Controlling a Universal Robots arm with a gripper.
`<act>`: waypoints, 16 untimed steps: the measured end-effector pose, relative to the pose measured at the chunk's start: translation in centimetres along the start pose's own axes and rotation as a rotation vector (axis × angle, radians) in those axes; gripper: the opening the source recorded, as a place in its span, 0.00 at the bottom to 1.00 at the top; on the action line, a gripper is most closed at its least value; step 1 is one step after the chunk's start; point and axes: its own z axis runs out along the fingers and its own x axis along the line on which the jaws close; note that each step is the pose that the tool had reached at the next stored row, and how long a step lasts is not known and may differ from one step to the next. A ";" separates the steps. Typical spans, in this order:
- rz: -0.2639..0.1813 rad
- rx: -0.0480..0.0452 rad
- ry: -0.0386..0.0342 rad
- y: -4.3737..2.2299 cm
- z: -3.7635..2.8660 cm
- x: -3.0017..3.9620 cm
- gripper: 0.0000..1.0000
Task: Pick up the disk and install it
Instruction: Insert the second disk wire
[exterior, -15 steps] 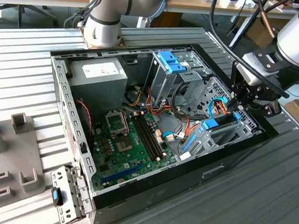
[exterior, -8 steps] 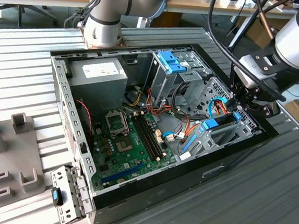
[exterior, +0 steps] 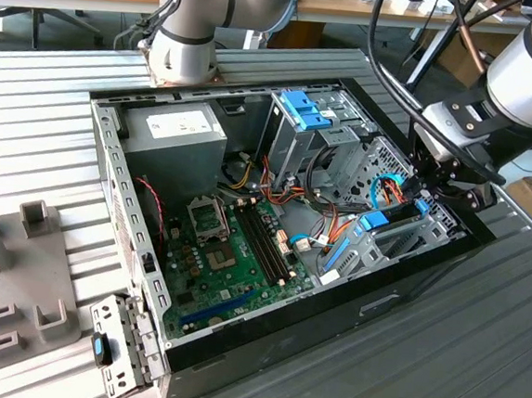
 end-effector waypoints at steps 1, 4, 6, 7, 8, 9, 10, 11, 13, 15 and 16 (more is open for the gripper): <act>0.000 0.0001 -0.0005 0.05 0.27 0.05 0.16; 0.000 0.0001 -0.0007 0.26 1.35 0.24 0.16; 0.000 0.0001 -0.0008 0.27 1.39 0.25 0.16; 0.000 0.0001 -0.0007 0.27 1.40 0.25 0.16; 0.000 0.0001 -0.0007 0.27 1.40 0.25 0.16; 0.000 0.0001 -0.0008 0.28 1.41 0.25 0.16; 0.000 0.0001 -0.0008 0.27 1.41 0.25 0.16; 0.000 0.0001 -0.0008 0.27 1.41 0.25 0.16; 0.000 0.0001 -0.0008 0.25 1.41 0.25 0.16; 0.000 0.0001 -0.0008 0.24 1.42 0.25 0.16; 0.000 0.0001 -0.0009 0.22 1.43 0.25 0.16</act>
